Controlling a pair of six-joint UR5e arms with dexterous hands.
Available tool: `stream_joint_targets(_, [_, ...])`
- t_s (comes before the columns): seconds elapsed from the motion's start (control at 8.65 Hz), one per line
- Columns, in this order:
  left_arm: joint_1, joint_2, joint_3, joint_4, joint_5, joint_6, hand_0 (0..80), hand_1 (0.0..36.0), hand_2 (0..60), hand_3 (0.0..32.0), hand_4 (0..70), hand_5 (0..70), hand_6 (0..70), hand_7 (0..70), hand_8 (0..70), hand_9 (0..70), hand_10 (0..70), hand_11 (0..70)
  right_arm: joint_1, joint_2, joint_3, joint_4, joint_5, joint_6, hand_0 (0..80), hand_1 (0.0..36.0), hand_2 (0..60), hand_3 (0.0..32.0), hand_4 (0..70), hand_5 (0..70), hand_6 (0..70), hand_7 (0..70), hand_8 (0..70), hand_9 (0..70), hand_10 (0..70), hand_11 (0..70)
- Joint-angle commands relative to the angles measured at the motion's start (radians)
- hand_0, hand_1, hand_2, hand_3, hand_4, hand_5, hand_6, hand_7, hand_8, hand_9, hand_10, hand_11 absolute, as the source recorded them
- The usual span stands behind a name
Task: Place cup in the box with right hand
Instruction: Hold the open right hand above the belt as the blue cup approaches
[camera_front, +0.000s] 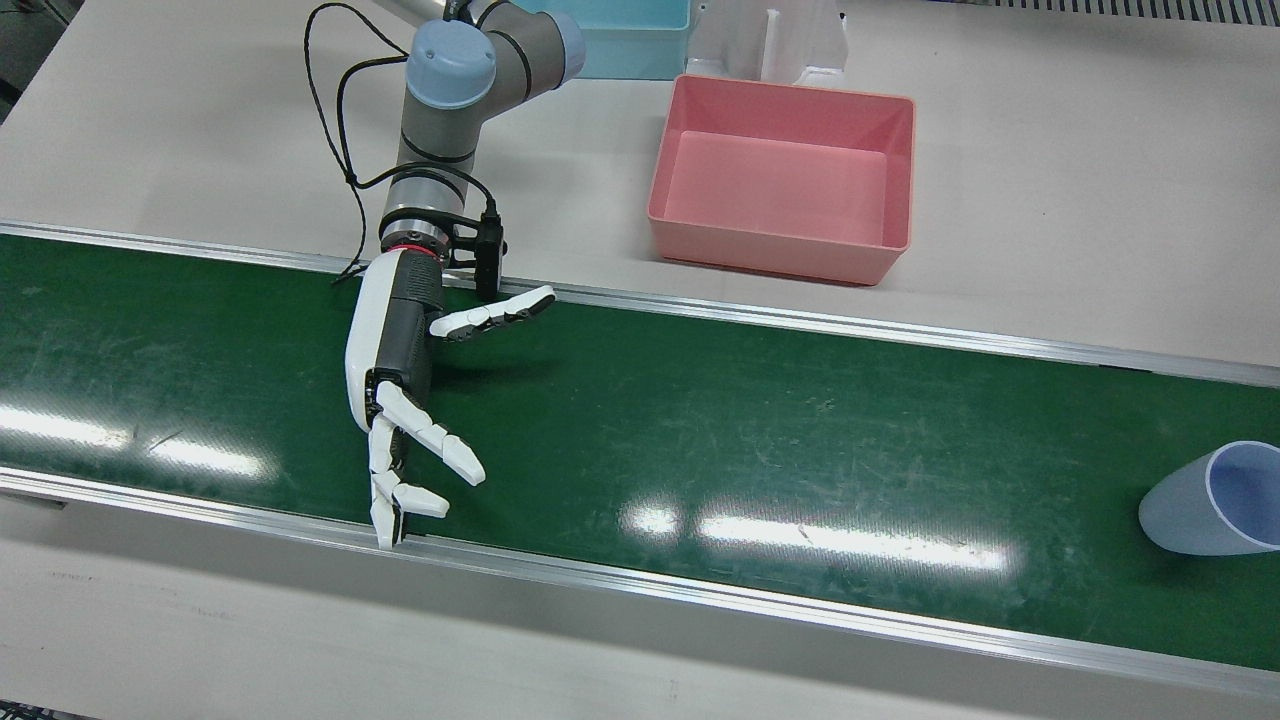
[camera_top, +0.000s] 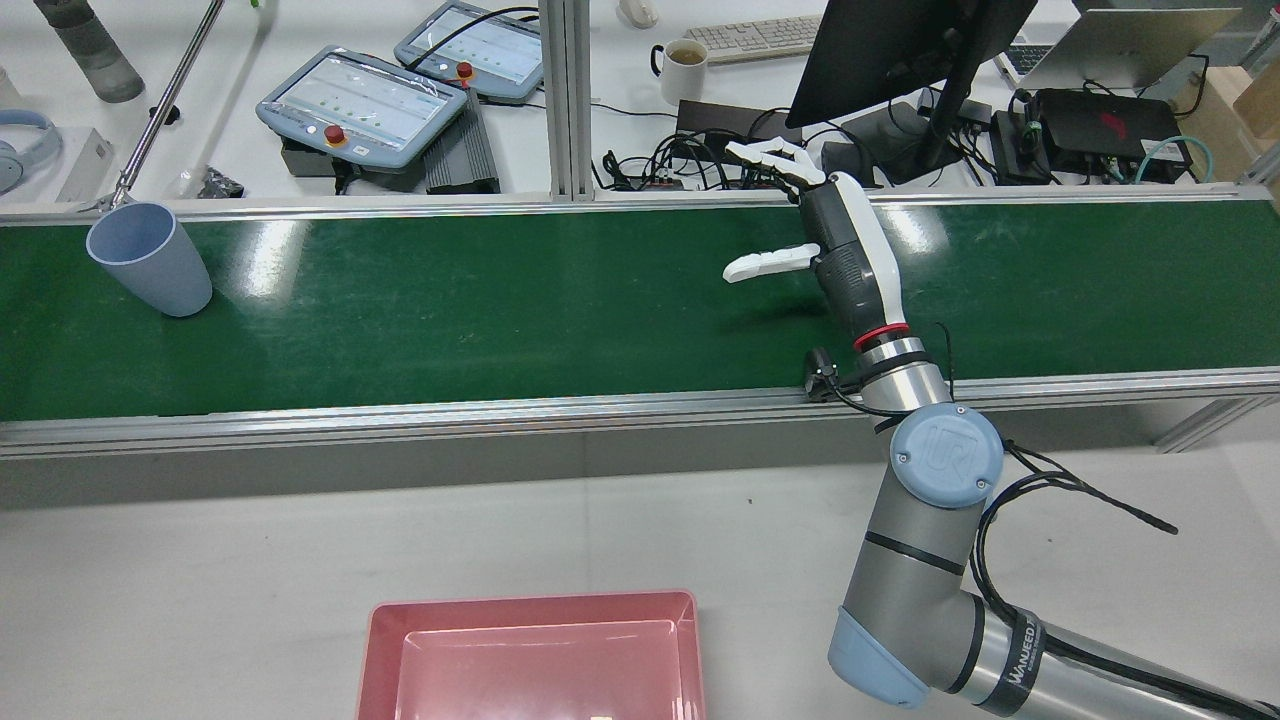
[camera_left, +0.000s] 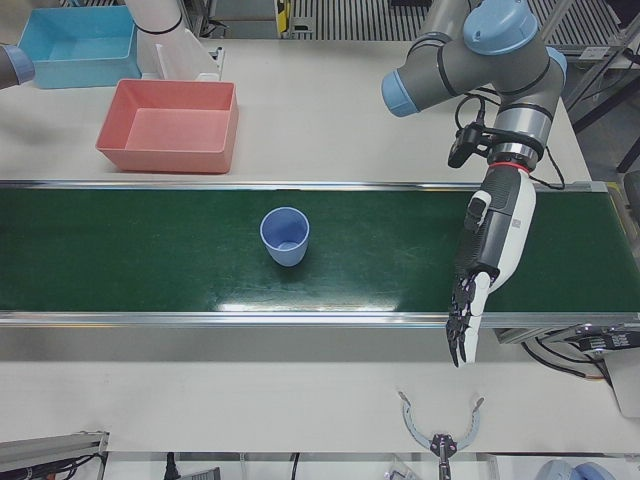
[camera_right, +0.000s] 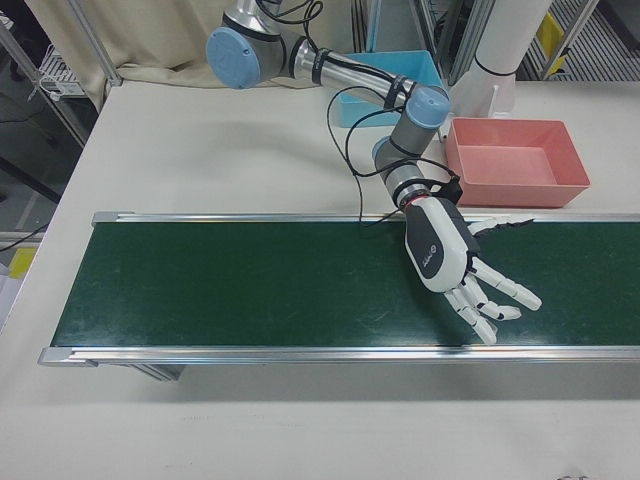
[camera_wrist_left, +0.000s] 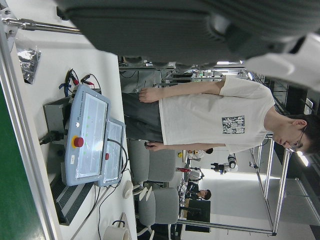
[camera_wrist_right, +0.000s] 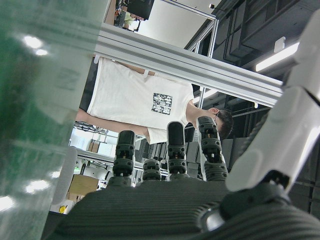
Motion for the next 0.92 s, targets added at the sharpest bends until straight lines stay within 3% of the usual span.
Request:
stream_joint_targets(0.0, [-0.001, 0.001, 0.0, 0.0, 0.0, 0.0, 0.0, 0.0, 0.0, 0.0, 0.0, 0.0, 0.0, 0.0, 0.0, 0.0, 0.0, 0.0, 0.003, -0.002, 0.064, -0.087, 0.0, 0.004, 41.3, 12.9, 21.6, 3.4, 7.8, 3.4, 8.2, 39.6, 1.7, 10.4, 13.5, 20.5])
stream_joint_targets(0.23, [0.001, 0.001, 0.0, 0.0, 0.0, 0.0, 0.0, 0.0, 0.0, 0.0, 0.0, 0.0, 0.0, 0.0, 0.0, 0.0, 0.0, 0.0, 0.003, 0.0, 0.08, -0.125, 0.002, 0.005, 42.0, 13.1, 22.0, 1.8, 11.7, 3.3, 8.8, 43.4, 1.8, 11.2, 12.6, 19.2])
stream_joint_targets(0.35, [-0.001, 0.001, -0.001, 0.0, 0.0, 0.0, 0.0, 0.0, 0.0, 0.0, 0.0, 0.0, 0.0, 0.0, 0.0, 0.0, 0.0, 0.0, 0.005, 0.001, 0.086, -0.151, 0.002, 0.005, 42.4, 12.9, 21.2, 0.8, 13.6, 3.4, 9.3, 44.9, 2.0, 11.6, 15.0, 22.6])
stream_joint_targets(0.46, [0.001, -0.001, 0.0, 0.0, 0.0, 0.0, 0.0, 0.0, 0.0, 0.0, 0.0, 0.0, 0.0, 0.0, 0.0, 0.0, 0.0, 0.0, 0.005, 0.001, 0.087, -0.175, 0.002, 0.019, 43.8, 13.4, 20.6, 0.2, 17.1, 2.9, 9.6, 48.9, 2.5, 13.0, 9.7, 14.9])
stream_joint_targets(0.69, [-0.001, 0.001, 0.0, 0.0, 0.0, 0.0, 0.0, 0.0, 0.0, 0.0, 0.0, 0.0, 0.0, 0.0, 0.0, 0.0, 0.0, 0.0, 0.011, 0.012, 0.087, -0.252, -0.003, 0.057, 44.6, 13.3, 20.2, 0.0, 21.7, 2.9, 11.0, 55.5, 4.1, 16.2, 9.9, 15.1])
stream_joint_targets(0.81, [0.001, 0.001, -0.001, 0.0, 0.0, 0.0, 0.0, 0.0, 0.0, 0.0, 0.0, 0.0, 0.0, 0.0, 0.0, 0.0, 0.0, 0.0, 0.011, 0.016, 0.087, -0.295, -0.006, 0.082, 45.1, 13.4, 19.2, 0.0, 20.5, 2.8, 10.5, 53.6, 3.7, 15.3, 8.1, 12.5])
